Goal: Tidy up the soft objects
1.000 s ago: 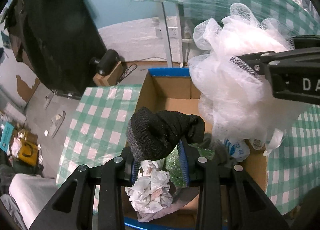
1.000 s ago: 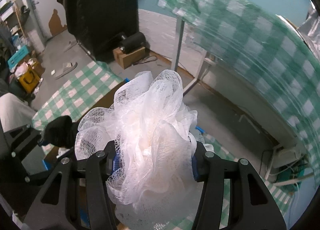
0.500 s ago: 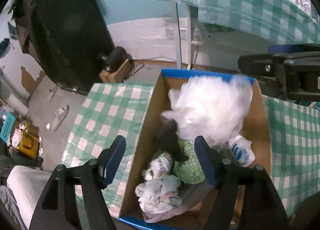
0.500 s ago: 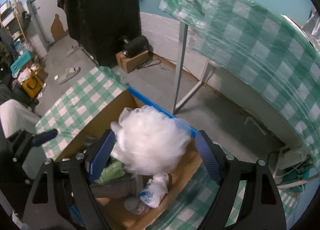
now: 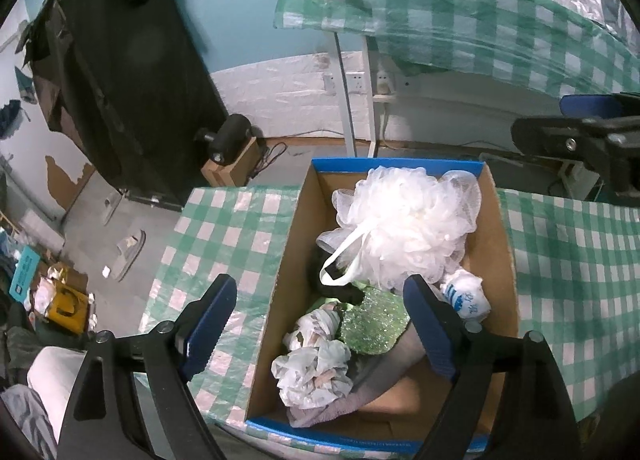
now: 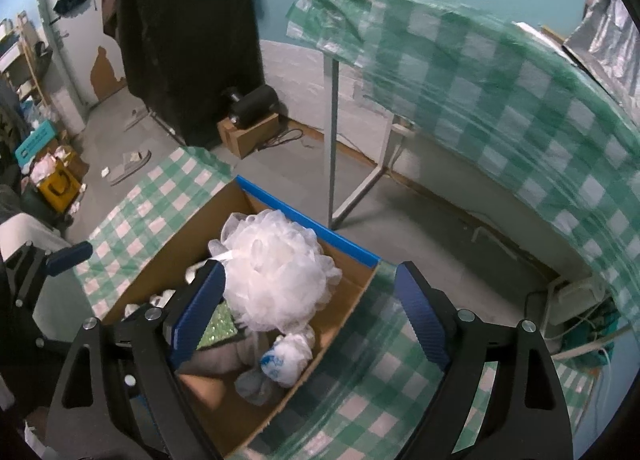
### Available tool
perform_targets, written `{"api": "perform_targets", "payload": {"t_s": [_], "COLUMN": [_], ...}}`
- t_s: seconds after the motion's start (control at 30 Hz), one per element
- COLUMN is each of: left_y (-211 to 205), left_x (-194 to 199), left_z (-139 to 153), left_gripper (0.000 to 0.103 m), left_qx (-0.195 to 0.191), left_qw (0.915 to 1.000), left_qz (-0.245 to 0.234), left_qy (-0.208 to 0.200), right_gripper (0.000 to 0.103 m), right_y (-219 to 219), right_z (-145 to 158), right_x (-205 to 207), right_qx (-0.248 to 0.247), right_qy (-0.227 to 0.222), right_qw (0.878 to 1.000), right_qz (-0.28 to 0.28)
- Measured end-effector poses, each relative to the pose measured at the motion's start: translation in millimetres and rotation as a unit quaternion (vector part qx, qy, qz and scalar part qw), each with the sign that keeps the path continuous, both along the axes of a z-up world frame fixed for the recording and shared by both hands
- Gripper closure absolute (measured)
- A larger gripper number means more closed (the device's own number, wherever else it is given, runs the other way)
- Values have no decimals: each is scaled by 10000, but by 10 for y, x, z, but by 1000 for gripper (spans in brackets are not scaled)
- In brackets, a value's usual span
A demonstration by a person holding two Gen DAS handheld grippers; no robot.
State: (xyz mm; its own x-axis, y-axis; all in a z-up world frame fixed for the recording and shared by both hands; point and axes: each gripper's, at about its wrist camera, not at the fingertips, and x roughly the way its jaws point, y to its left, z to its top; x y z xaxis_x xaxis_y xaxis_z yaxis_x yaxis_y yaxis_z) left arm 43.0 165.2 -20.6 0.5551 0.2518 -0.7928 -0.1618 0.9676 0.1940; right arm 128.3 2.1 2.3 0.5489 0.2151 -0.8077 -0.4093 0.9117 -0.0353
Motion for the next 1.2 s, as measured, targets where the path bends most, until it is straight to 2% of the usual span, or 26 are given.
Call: {"api": "perform_targets", "payload": {"t_s": [0.47, 0.6, 1.0, 1.2], "left_y": [-204, -269, -542, -675], "left_x": [-239, -282, -371, -384], "left_z": [326, 378, 457, 510], "left_gripper": [10, 2, 2, 1], "left_qx": [3, 18, 99, -3], "left_qw": [9988, 9983, 9964, 9952], "left_qz": [-352, -429, -684, -827], "left_qy": [-330, -406, -500, -525], "right_gripper": [15, 15, 14, 14], "right_y": [-202, -295, -711, -918], "right_z": [268, 304, 306, 252], "right_x": [-426, -540, -848, -968], "right_qx": [-3, 34, -20, -4], "right_qy": [-252, -308, -442, -421], "right_qw": [9997, 9994, 9982, 9973], "right_qz": [-66, -122, -415, -595]}}
